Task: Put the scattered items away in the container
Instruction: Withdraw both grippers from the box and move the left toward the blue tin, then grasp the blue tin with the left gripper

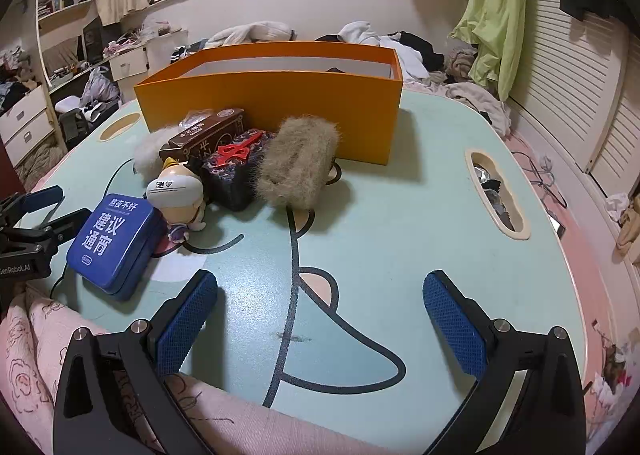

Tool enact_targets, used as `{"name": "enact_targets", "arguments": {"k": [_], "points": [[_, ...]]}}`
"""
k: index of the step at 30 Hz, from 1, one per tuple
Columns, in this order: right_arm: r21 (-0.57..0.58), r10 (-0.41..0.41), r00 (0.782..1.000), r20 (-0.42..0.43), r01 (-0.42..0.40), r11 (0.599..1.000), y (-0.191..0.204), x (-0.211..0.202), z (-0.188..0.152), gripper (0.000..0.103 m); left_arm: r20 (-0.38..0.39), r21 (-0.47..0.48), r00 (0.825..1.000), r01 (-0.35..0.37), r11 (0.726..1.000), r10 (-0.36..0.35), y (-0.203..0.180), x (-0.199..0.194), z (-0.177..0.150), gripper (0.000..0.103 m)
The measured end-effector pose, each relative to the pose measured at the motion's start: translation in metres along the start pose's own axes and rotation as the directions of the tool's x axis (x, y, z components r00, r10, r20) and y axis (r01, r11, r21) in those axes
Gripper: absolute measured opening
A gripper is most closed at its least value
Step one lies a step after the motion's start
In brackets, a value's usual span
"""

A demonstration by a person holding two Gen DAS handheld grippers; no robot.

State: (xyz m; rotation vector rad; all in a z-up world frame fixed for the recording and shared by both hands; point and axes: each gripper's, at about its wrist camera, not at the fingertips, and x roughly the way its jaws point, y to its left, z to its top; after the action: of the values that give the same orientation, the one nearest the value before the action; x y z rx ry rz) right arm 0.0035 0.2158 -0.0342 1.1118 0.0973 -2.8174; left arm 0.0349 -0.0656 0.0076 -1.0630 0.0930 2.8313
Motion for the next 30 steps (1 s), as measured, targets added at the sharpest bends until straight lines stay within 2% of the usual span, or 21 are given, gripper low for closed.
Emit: {"name": "enact_targets", "arguments": {"k": [10,15,17,20,21,23,24,27,30], "points": [[-0.003,0.003,1.0,0.002,-0.003,1.0,0.003,0.003,0.001,0.102,0.005,0.003,1.0,-0.009,1.0,0.009,0.0,-0.004,0.0,0.103],[-0.002,0.01,1.0,0.004,-0.01,1.0,0.011,0.0,0.005,0.102,0.037,0.022,0.999,-0.004,1.0,0.004,-0.003,-0.017,-0.003,0.102],[-0.002,0.012,1.0,0.005,-0.012,1.0,0.011,-0.003,0.005,0.102,0.067,0.027,0.997,0.048,0.998,-0.05,-0.006,-0.027,0.0,0.099],[-0.004,0.014,1.0,0.006,-0.014,1.0,0.013,-0.005,0.005,0.102,0.064,-0.02,0.977,0.207,0.978,-0.205,-0.009,-0.044,0.005,0.098],[-0.004,0.014,1.0,0.006,-0.014,1.0,0.015,-0.002,0.006,0.102,0.045,-0.064,0.955,0.295,0.953,-0.293,-0.012,-0.05,0.009,0.098],[-0.004,0.015,1.0,0.006,-0.015,1.0,0.013,-0.005,0.006,0.102,0.013,-0.099,0.922,0.385,0.917,-0.386,-0.024,-0.055,0.015,0.098],[-0.004,0.015,1.0,0.006,-0.015,1.0,0.013,-0.005,0.006,0.102,-0.003,-0.096,0.925,0.379,0.921,-0.381,-0.032,-0.056,0.018,0.098],[-0.004,0.015,1.0,0.005,-0.015,1.0,0.012,-0.005,0.006,0.102,-0.07,-0.007,0.953,0.294,0.956,-0.293,-0.063,-0.046,0.027,0.098],[-0.004,0.016,1.0,0.006,-0.016,1.0,0.013,-0.003,0.007,0.102,-0.143,0.053,0.962,0.244,0.968,-0.234,-0.085,-0.028,0.026,0.097]]}}
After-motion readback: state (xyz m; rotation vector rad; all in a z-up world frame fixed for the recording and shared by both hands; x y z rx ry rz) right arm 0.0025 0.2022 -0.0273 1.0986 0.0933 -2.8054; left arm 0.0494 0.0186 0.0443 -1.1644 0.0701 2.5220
